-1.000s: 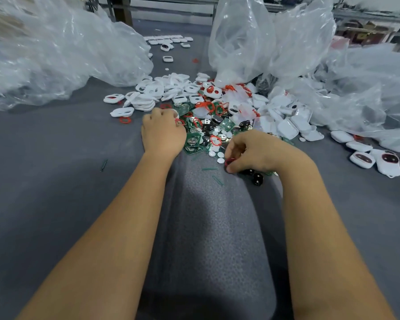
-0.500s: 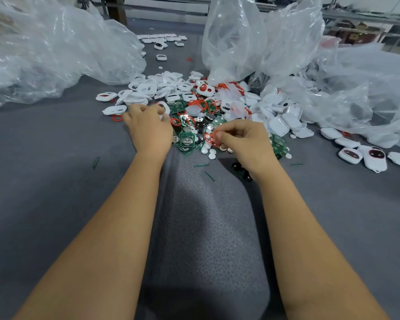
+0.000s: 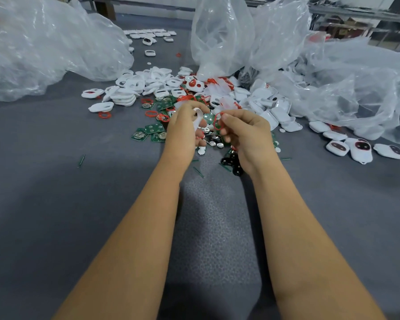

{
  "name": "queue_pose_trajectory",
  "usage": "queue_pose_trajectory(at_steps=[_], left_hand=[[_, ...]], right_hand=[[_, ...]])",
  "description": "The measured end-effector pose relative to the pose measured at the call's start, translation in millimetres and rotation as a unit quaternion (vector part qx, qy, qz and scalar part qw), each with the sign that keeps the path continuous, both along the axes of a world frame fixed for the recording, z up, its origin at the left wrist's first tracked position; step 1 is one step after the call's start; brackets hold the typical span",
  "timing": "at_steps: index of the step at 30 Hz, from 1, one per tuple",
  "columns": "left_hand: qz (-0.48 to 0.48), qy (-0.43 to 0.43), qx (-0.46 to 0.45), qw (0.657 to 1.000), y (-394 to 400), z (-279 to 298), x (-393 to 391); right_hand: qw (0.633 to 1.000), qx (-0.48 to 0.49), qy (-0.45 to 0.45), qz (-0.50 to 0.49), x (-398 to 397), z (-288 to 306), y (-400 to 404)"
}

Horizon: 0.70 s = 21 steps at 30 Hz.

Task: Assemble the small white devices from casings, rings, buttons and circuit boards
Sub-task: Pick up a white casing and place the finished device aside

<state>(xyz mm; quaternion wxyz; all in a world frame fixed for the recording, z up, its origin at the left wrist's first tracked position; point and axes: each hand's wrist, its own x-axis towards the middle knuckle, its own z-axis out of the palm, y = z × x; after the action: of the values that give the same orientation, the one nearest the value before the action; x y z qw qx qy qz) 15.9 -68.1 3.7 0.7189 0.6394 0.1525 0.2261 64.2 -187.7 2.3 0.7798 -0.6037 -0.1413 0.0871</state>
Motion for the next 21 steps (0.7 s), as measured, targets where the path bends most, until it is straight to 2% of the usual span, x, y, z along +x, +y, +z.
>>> queue_pose_trajectory(at_steps=[2,5,12,21], left_hand=[[-0.023,-0.005,-0.042,0.999,0.3,-2.9,-1.9],[-0.041,-0.024,-0.045,0.998,1.7,-5.8,-4.6],[-0.014,-0.041,0.023,0.999,-0.2,-7.4,-3.3],[0.018,-0.064,0.037,0.997,-0.1,-8.2,-1.8]], right_hand=[[0.999,0.034,0.01,0.003,0.1,1.1,-1.3],[0.998,0.056,-0.008,0.005,0.8,1.6,-2.9],[0.984,-0.08,-0.155,-0.027,-0.4,-5.4,2.0],[0.982,-0.093,-0.164,-0.01,-0.6,-6.7,1.6]])
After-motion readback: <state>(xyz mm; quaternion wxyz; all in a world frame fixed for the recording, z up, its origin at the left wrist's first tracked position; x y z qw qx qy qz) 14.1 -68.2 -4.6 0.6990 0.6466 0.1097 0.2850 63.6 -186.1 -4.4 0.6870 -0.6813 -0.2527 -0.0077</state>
